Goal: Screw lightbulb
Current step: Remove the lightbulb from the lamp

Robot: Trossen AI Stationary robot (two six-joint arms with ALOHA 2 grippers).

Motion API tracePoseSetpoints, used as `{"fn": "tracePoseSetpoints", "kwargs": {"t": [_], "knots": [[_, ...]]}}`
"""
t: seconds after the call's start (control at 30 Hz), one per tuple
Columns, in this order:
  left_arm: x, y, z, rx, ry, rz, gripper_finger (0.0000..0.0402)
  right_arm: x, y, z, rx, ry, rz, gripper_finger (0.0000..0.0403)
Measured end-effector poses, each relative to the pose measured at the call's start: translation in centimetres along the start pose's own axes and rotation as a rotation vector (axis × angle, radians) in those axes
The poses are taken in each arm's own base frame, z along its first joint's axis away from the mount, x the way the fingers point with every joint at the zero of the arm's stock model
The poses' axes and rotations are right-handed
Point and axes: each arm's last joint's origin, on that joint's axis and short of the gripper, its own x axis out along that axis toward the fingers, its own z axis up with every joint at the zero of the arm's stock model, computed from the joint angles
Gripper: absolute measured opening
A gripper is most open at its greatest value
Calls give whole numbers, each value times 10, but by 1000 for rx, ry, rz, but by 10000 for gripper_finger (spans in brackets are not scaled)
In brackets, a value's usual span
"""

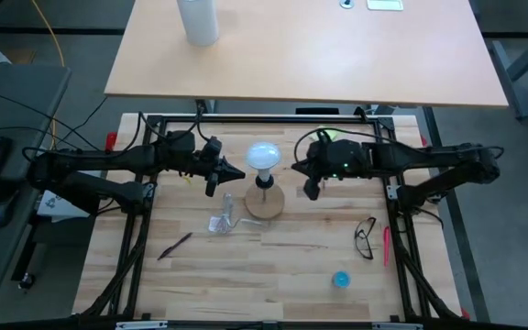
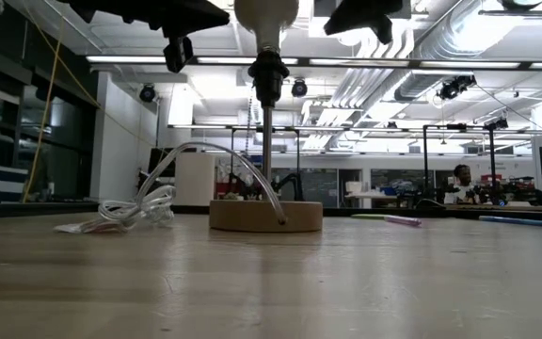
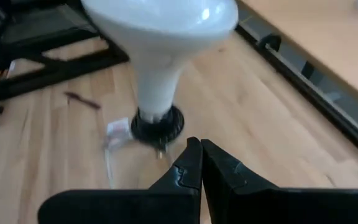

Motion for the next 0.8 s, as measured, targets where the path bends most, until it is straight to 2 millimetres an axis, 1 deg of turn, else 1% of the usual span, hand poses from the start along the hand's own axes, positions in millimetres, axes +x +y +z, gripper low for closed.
{"fn": "tracePoseSetpoints", "kwargs": {"t": [0.1, 0.2, 0.37, 0.47, 0.53, 0.63, 0.7, 0.8], "knots": [[0, 0, 0, 1, 2, 2, 0, -7, -1, -2, 12, 43, 67, 10], [0, 1, 0, 15, 0, 5, 0, -3, 0, -9, 37, 118, 137, 46], [-1, 6, 1, -3, 7, 29, 0, 18, 8, -23, 14, 165, 156, 151], [-4, 7, 1, -16, 7, 36, 0, 32, 14, -22, -8, 114, 142, 214], [-6, 7, 1, -27, 13, 41, 0, 39, 16, -17, -18, 44, 122, 246], [-10, 6, 1, -38, 19, 48, 0, 42, 15, -12, -15, -28, 44, 274], [-13, 6, 1, -39, 21, 52, 0, 42, 14, -12, -3, -36, -8, 280], [-16, 5, 1, -32, 22, 59, 0, 42, 13, -11, 48, -52, -5, 282]]}}
